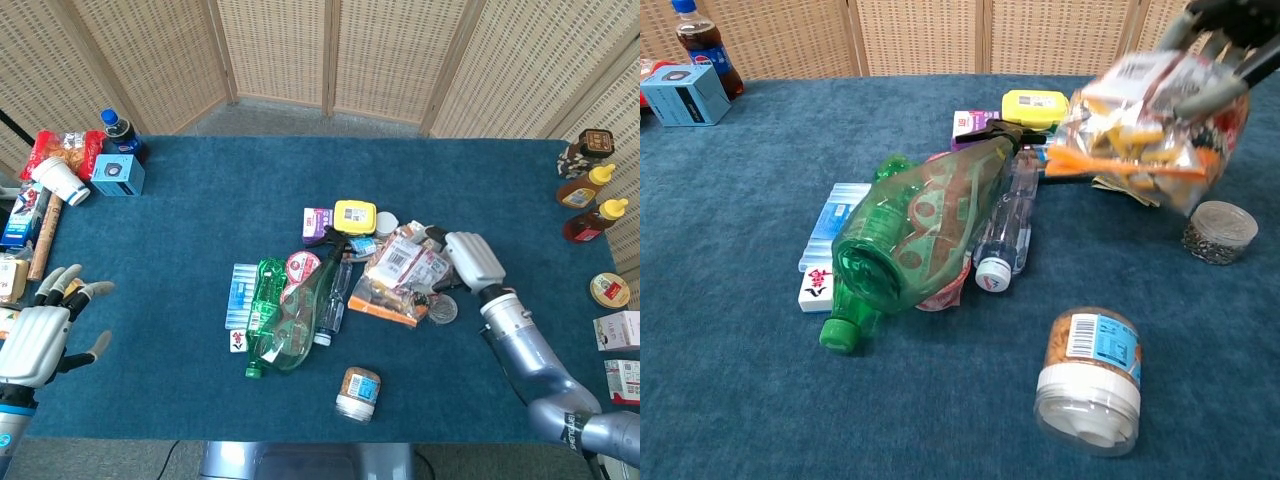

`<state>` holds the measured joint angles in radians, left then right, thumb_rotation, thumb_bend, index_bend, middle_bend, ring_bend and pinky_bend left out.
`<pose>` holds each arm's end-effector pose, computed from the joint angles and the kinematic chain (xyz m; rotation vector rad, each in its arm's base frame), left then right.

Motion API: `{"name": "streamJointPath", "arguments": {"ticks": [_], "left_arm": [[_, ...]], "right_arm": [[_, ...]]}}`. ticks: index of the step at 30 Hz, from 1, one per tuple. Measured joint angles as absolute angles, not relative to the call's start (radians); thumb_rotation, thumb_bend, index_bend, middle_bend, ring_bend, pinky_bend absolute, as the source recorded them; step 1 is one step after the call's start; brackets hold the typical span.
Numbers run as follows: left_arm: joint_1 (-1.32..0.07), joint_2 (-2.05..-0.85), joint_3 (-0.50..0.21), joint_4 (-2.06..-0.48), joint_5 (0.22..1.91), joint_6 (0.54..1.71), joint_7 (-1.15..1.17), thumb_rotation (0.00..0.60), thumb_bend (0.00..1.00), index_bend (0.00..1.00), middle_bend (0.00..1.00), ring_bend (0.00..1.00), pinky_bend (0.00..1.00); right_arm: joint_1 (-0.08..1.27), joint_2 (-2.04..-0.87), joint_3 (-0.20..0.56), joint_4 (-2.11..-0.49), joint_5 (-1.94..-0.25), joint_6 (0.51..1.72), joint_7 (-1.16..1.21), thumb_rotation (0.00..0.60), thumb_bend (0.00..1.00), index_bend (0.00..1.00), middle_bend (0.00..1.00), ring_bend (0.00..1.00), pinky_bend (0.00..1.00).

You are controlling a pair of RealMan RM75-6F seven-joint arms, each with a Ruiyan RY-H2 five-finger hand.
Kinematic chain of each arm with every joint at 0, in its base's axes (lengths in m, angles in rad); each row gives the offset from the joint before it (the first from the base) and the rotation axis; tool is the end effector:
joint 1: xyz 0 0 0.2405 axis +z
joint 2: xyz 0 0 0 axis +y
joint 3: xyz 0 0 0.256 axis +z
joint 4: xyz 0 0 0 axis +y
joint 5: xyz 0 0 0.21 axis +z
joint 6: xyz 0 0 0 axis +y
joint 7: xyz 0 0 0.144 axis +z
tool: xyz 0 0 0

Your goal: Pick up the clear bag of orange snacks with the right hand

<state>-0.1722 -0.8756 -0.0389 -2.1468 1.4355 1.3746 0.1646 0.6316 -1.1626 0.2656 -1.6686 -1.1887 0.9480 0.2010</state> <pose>-0.2113 0.1870 0.1747 -1.4776 -1.0665 -0.9685 -0.1753 -0.3546 0.1112 1.5909 -1.2595 1.2131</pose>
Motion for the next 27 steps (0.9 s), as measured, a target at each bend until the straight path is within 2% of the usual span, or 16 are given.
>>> {"name": "streamJointPath", "arguments": {"ticks": [13,27], "left_arm": [[-0.157,-0.871,-0.03,-2.152,1.456,1.395,0.161,0.6,0.41,0.23,0.33,0.07,0.0],[-0.151,-0.868,-0.027,-2.15,1.465,1.4,0.153,0.6,0.41,0.23,0.33,0.07,0.0]], "right_arm": [[0.587,-1.135,0.353,-1.711,-1.285,1.092,0.435,0.6,0.01,0.8,1.0,1.0,0.89],[0.581,-1.131,0.357,-1.725,-1.291,1.113,0.437,0.6,0.01,0.8,1.0,1.0,0.89]]}}
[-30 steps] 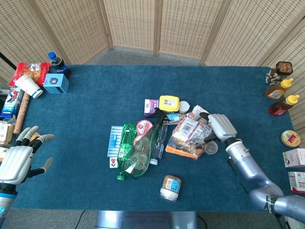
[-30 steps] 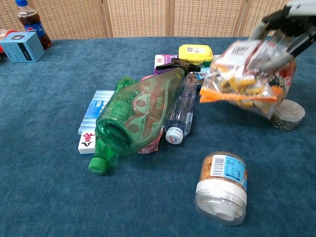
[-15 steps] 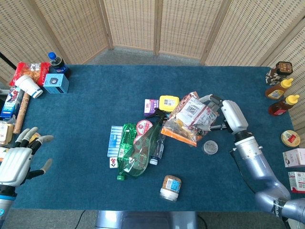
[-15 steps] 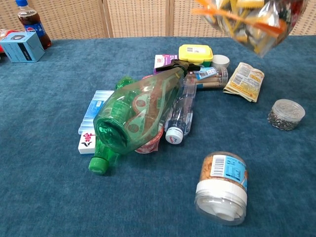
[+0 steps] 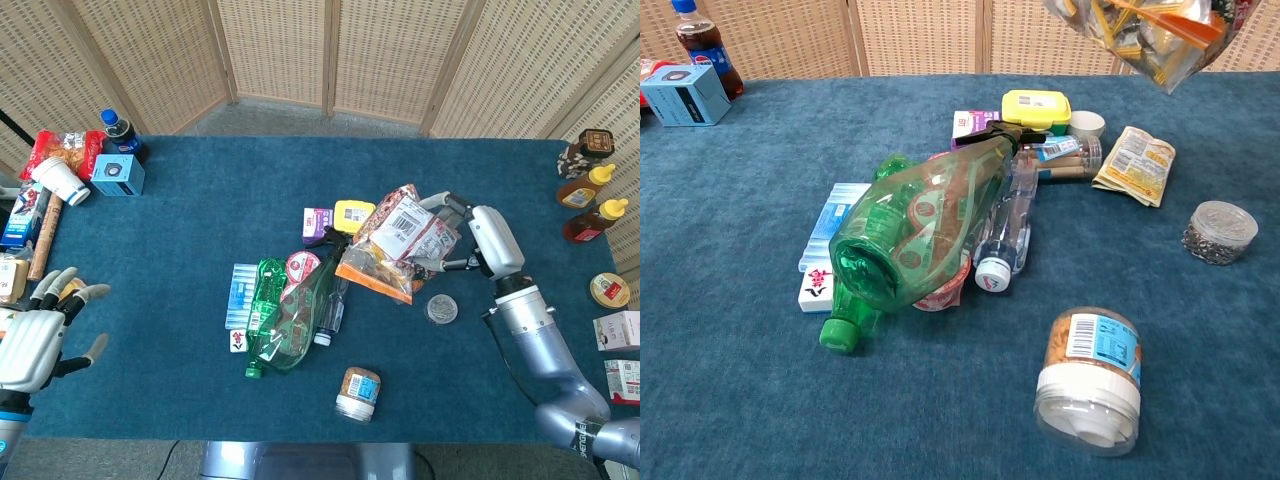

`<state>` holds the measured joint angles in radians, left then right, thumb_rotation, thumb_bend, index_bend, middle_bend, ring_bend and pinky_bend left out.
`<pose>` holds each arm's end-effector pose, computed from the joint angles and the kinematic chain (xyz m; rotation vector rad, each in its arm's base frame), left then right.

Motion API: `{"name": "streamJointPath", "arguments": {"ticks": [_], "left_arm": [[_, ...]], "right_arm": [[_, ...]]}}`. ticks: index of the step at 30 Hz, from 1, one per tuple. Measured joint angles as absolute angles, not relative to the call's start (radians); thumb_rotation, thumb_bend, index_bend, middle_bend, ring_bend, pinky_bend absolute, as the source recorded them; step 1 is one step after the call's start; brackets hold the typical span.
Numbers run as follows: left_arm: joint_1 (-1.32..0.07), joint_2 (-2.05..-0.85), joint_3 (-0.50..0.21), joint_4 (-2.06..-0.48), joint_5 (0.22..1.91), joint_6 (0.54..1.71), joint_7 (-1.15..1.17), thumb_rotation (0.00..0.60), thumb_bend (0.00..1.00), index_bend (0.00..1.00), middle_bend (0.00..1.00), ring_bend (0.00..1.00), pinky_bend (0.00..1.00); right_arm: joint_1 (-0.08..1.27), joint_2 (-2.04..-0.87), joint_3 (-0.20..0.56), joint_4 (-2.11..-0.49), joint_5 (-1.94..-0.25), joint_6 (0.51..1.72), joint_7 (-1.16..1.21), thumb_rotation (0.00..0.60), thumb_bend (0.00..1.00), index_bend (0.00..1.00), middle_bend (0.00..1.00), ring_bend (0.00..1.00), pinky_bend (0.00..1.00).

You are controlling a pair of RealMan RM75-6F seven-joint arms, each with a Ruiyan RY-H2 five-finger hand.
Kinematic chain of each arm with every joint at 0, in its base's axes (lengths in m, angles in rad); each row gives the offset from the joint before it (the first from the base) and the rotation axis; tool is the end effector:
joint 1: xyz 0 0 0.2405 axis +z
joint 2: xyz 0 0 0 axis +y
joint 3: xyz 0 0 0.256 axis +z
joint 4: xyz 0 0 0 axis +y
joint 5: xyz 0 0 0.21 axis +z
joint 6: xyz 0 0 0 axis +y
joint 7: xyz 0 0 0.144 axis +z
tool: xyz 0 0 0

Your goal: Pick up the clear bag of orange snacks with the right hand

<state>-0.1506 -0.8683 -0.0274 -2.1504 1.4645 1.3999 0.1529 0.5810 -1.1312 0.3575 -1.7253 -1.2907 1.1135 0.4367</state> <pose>-0.2118 0.1805 0.1780 -1.4654 -1.0623 -0.9800 -0.1481 -0.3519 0.1521 1.4233 -1.2699 1.5995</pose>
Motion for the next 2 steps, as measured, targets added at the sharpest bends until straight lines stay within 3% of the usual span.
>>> {"name": "streamJointPath", "arguments": {"ticks": [2], "left_arm": [[-0.151,-0.869,-0.028,-2.15,1.466,1.4,0.151,0.6,0.41,0.23,0.33,0.07,0.0]], "right_arm": [[0.581,-1.132,0.356,-1.726,-1.291,1.116,0.432,0.6,0.01,0.8,1.0,1.0,0.89]]}}
